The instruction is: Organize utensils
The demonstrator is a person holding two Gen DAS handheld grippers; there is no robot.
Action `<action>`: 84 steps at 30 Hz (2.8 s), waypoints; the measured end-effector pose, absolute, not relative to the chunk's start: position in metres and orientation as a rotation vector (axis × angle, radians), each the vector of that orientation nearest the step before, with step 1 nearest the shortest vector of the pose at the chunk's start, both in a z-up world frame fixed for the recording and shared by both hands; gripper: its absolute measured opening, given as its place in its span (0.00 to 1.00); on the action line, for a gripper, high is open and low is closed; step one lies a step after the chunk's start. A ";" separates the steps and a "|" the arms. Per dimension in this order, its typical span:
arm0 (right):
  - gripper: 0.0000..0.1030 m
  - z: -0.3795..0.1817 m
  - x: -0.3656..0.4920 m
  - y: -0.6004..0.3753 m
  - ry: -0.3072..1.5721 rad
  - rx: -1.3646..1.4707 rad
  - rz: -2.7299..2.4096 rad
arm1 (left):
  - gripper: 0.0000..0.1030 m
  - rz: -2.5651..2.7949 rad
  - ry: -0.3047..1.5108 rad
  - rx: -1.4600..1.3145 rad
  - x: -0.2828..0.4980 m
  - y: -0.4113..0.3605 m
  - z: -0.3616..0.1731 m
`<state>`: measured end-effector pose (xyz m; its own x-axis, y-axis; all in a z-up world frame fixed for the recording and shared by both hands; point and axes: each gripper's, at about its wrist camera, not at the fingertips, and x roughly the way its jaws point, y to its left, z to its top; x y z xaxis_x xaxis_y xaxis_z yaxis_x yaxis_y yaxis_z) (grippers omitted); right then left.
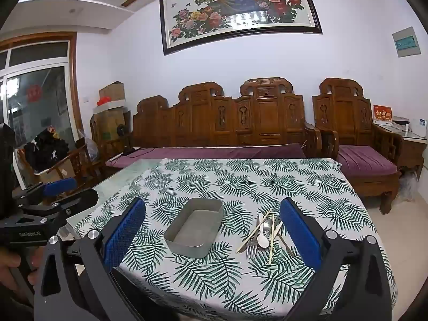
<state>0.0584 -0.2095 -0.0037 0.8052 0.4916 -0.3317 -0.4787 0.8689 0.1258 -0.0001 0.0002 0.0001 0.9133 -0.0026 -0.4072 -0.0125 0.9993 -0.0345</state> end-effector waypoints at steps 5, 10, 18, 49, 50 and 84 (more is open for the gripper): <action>0.98 -0.004 0.059 -0.210 0.366 0.037 0.519 | 0.94 0.001 0.424 -0.035 0.001 0.001 0.000; 0.98 -0.004 0.060 -0.209 0.368 0.038 0.518 | 0.94 0.004 0.417 -0.034 0.001 0.003 0.000; 0.98 -0.004 0.058 -0.210 0.362 0.041 0.520 | 0.94 0.007 0.411 -0.032 -0.002 0.000 0.003; 0.98 -0.005 0.058 -0.209 0.358 0.041 0.521 | 0.94 0.006 0.394 -0.035 -0.009 -0.004 0.014; 0.98 -0.006 0.058 -0.209 0.358 0.041 0.521 | 0.94 0.006 0.394 -0.035 -0.009 -0.004 0.015; 0.98 -0.005 0.057 -0.210 0.355 0.043 0.522 | 0.94 -0.013 0.385 -0.037 -0.014 -0.007 0.018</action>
<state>0.0567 -0.2096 -0.0055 0.8074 0.4952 -0.3209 -0.4806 0.8674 0.1295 -0.0141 -0.0071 0.0179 0.9268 -0.0202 -0.3750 0.0060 0.9992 -0.0390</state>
